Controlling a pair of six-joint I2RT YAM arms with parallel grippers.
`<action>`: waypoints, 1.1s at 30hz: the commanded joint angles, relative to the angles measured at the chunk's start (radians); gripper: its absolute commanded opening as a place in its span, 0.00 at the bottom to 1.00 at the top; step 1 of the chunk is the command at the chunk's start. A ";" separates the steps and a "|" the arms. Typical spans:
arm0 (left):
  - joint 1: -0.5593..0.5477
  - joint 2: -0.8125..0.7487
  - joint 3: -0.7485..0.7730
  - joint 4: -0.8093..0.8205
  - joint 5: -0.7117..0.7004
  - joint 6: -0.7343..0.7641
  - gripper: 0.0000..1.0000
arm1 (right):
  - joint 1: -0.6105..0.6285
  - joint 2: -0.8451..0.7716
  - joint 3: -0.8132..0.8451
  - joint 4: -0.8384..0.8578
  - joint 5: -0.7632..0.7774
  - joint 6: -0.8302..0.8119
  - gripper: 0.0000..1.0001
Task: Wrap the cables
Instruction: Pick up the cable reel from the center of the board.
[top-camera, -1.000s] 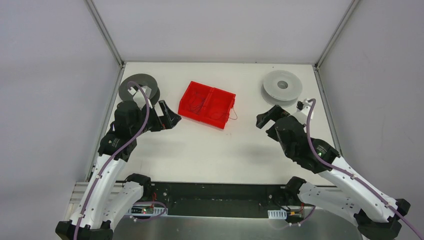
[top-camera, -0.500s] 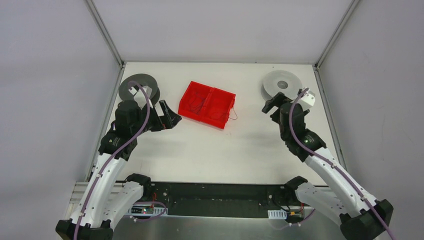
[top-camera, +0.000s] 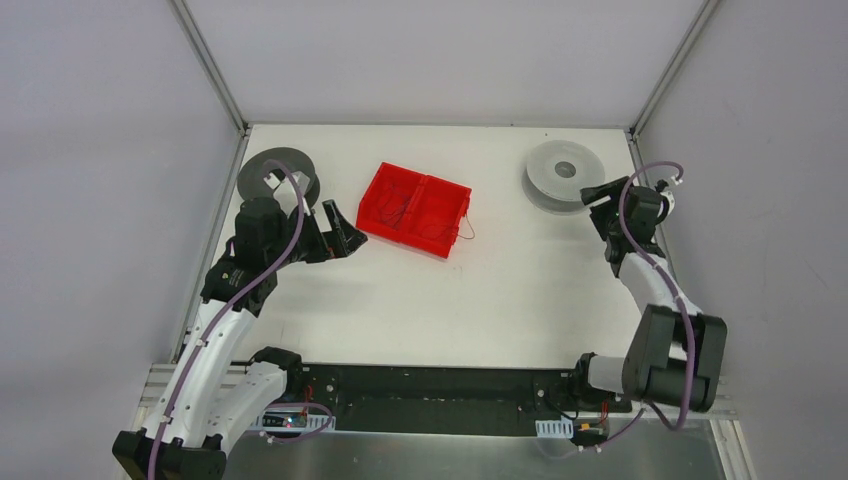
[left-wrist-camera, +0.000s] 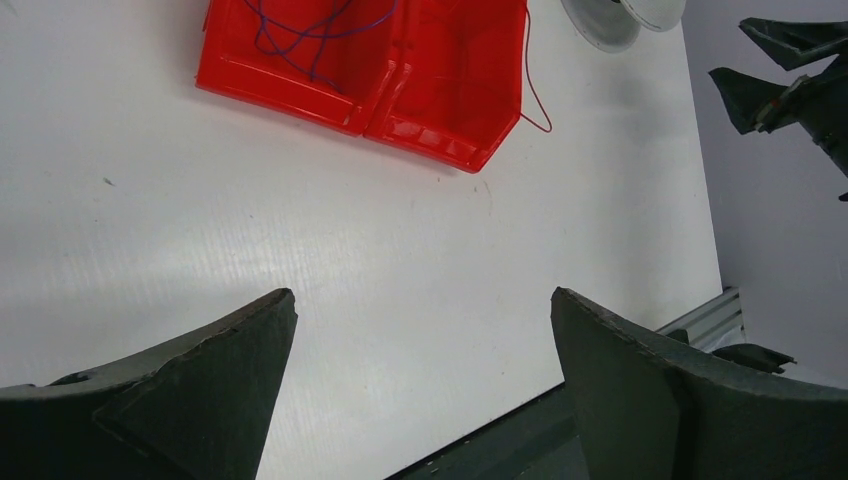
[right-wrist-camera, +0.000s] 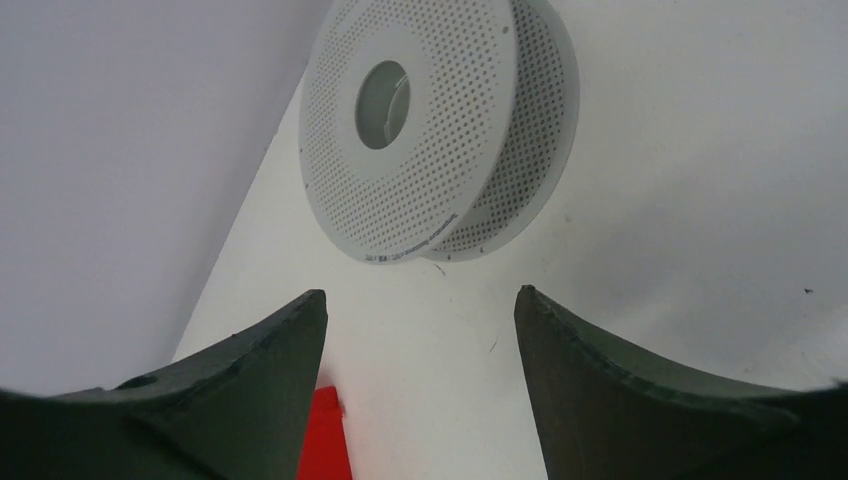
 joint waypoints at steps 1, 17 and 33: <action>-0.004 0.008 0.007 0.016 0.029 -0.015 0.98 | -0.093 0.157 -0.032 0.360 -0.268 0.163 0.72; -0.006 0.082 0.020 0.014 0.065 -0.004 0.94 | -0.164 0.720 0.093 0.975 -0.349 0.394 0.73; 0.001 0.085 0.041 0.004 0.141 0.071 0.86 | -0.237 0.610 0.056 1.020 -0.517 0.482 0.00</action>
